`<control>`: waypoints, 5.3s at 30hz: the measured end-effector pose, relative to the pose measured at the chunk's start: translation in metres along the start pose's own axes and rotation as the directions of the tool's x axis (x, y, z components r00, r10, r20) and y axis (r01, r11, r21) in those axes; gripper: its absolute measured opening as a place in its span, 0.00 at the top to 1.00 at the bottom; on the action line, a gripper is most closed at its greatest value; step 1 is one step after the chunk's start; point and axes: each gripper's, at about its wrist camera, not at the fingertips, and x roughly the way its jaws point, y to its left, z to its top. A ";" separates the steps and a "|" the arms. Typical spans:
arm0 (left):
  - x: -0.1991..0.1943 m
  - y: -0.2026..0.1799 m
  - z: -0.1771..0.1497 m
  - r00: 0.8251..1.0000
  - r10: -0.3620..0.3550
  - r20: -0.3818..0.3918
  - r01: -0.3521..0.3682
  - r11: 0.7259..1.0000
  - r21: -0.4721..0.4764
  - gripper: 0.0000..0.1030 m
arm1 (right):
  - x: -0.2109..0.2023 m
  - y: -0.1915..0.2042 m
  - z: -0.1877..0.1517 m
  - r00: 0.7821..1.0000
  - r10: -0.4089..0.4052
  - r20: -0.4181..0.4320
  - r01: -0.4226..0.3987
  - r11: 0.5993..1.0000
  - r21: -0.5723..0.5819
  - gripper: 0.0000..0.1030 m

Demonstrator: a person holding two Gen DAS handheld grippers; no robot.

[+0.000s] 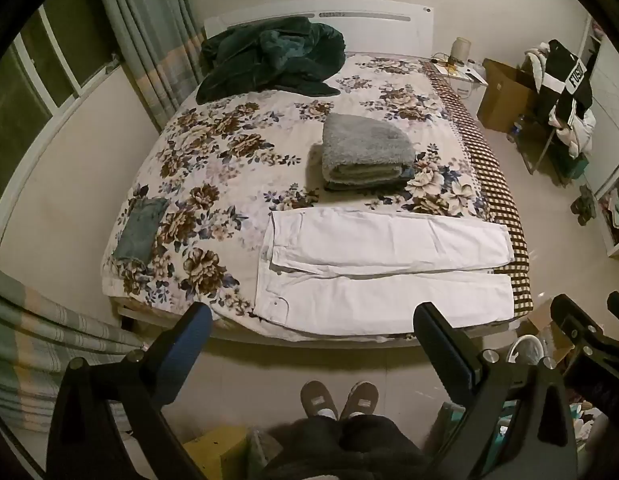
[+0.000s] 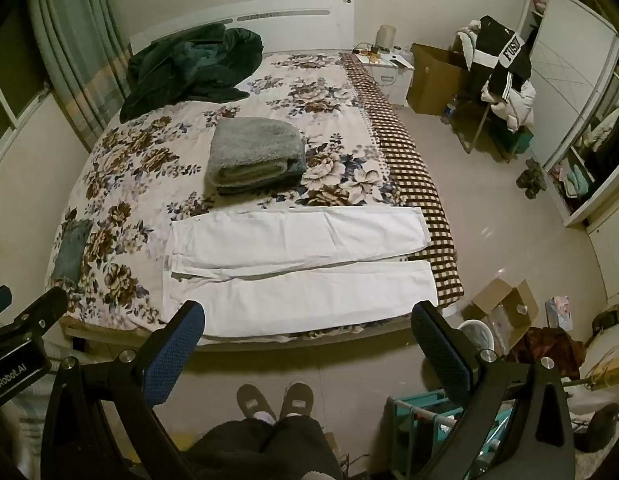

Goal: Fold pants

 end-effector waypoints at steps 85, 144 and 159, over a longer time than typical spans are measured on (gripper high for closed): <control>-0.027 -0.007 0.023 0.999 -0.010 0.047 0.010 1.000 -0.008 0.00 | -0.013 0.014 -0.004 1.000 -0.009 -0.006 0.008 1.000 -0.015 0.00; 0.680 0.127 0.166 0.775 -0.055 -0.630 -0.434 0.678 -0.593 0.00 | 0.814 -0.182 0.141 0.794 -0.005 -0.608 0.476 0.627 0.616 0.00; 0.630 0.079 0.144 0.862 -0.063 -0.504 -0.308 0.724 -0.617 0.85 | 0.869 -0.213 0.131 0.806 0.022 -0.591 0.487 0.542 0.684 0.57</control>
